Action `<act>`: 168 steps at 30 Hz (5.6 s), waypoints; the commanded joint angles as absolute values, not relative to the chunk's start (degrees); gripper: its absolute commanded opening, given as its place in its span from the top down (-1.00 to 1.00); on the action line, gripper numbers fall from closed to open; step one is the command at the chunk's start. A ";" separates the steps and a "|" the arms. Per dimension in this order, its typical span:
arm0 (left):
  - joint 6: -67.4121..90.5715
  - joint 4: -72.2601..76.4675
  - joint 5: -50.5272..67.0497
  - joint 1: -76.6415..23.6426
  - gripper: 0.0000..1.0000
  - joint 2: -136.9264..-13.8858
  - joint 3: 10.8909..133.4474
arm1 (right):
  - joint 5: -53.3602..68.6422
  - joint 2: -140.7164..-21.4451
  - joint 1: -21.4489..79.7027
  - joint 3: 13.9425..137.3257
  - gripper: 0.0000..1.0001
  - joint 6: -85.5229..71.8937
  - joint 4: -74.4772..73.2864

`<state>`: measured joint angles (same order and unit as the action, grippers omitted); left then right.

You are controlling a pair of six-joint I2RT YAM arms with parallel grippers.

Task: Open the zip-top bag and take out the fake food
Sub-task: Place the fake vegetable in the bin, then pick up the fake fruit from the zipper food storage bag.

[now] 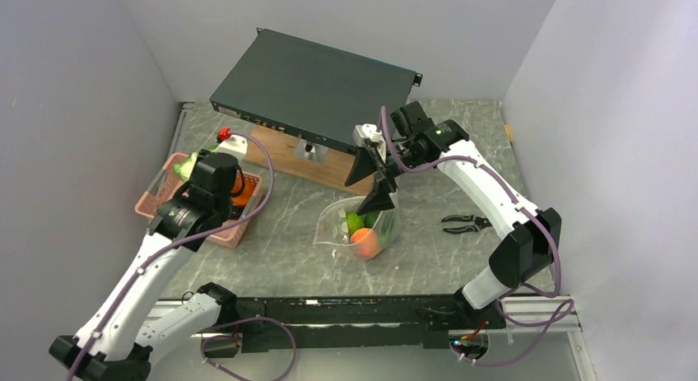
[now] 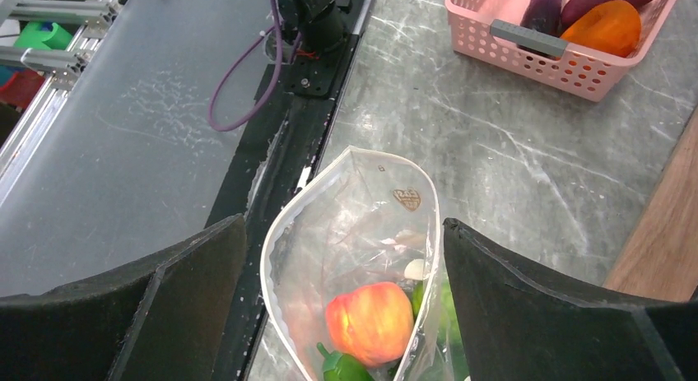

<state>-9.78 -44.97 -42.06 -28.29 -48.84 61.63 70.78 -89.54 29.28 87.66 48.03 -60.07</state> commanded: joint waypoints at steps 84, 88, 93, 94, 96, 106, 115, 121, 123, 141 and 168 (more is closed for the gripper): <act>23.71 -18.16 20.64 -32.48 -0.77 -47.07 54.03 | 67.62 -85.77 28.25 88.08 -0.84 62.50 -71.35; 21.32 -16.71 17.13 -38.63 -0.65 -50.61 54.42 | 65.46 -85.00 27.59 87.35 -0.82 61.69 -70.59; 18.53 -15.45 16.28 -44.26 -0.37 -56.22 55.36 | 62.75 -83.98 26.40 86.21 -0.71 58.51 -68.12; 18.10 -15.16 16.57 -45.06 -0.30 -57.46 55.54 | 62.16 -83.78 26.12 86.01 -0.69 57.85 -67.58; 17.43 -14.90 16.29 -46.61 -0.23 -59.89 55.92 | 61.19 -83.49 25.89 85.49 -0.65 57.07 -66.98; 14.17 -13.98 11.35 -52.10 -0.12 -68.92 57.28 | 58.02 -82.13 25.58 82.32 -0.50 54.35 -64.03; 15.60 -10.22 11.05 -52.86 -0.09 -73.09 55.69 | 58.22 -82.17 25.59 81.85 -0.49 54.43 -63.64; 17.12 -7.24 12.57 -52.97 -0.08 -74.44 53.06 | 58.25 -82.06 25.51 81.40 -0.50 54.67 -63.56; 17.22 -7.04 13.92 -53.13 -0.10 -75.19 52.95 | 58.46 -82.08 25.60 81.37 -0.50 54.67 -63.55; 15.27 -4.35 10.04 -55.68 -0.49 -82.32 50.69 | 58.60 -81.74 25.49 80.64 -0.51 54.76 -63.36; 11.16 1.81 7.19 -57.98 -0.67 -89.30 48.30 | 58.71 -81.23 24.81 79.52 -0.53 54.67 -62.75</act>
<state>12.43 -0.10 9.32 -57.41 -87.88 48.86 57.25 -83.33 25.08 79.42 54.41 -63.88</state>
